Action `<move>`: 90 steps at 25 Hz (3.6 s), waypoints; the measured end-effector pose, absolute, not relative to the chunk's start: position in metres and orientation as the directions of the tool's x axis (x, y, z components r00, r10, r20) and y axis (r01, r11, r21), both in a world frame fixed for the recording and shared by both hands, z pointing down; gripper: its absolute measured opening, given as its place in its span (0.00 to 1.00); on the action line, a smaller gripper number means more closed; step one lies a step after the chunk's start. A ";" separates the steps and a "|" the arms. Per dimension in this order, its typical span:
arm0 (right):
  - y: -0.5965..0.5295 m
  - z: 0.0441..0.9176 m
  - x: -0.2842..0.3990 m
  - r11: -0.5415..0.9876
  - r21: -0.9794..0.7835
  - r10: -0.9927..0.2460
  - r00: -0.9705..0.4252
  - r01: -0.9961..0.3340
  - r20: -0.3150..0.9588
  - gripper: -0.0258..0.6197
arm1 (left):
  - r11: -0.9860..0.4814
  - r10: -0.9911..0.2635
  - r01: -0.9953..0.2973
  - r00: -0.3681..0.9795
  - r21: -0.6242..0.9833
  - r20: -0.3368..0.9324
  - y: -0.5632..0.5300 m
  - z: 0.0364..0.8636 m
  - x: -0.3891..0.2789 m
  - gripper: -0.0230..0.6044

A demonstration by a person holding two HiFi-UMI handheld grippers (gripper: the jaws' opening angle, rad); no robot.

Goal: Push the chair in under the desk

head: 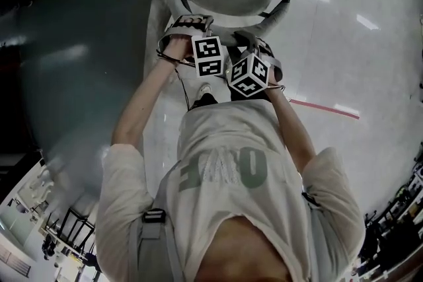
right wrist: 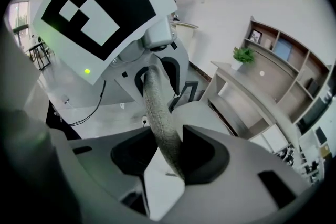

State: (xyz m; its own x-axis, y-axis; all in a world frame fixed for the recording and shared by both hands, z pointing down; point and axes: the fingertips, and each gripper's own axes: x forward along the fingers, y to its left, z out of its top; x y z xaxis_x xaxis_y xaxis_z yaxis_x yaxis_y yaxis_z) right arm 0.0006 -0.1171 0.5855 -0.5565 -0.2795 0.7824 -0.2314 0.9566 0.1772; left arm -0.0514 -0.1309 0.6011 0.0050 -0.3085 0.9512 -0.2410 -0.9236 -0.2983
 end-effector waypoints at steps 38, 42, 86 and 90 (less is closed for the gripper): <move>-0.168 0.610 0.023 0.946 0.312 -0.306 -0.551 -0.087 0.776 0.28 | -0.791 -0.459 -0.405 -0.104 -0.459 0.882 -0.169 0.621 -0.034 0.36; -0.195 0.608 0.011 0.943 0.319 -0.317 -0.551 -0.095 0.772 0.28 | -0.785 -0.467 -0.413 -0.096 -0.462 0.879 -0.196 0.620 -0.046 0.37; -0.410 0.623 -0.068 0.948 0.274 -0.318 -0.464 -0.162 0.827 0.28 | -0.838 -0.436 -0.357 -0.015 -0.412 0.900 -0.415 0.633 -0.126 0.38; -0.418 0.624 -0.076 0.947 0.276 -0.320 -0.466 -0.161 0.825 0.28 | -0.840 -0.436 -0.352 -0.017 -0.414 0.900 -0.423 0.634 -0.134 0.38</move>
State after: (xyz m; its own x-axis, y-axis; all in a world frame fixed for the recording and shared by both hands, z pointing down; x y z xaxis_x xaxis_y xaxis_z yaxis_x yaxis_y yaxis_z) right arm -0.0764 -0.4175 0.6235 -0.4664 -0.3200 0.8247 -0.1611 0.9474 0.2765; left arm -0.1340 -0.4233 0.6341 -0.0172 -0.4364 0.8996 -0.3517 -0.8396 -0.4141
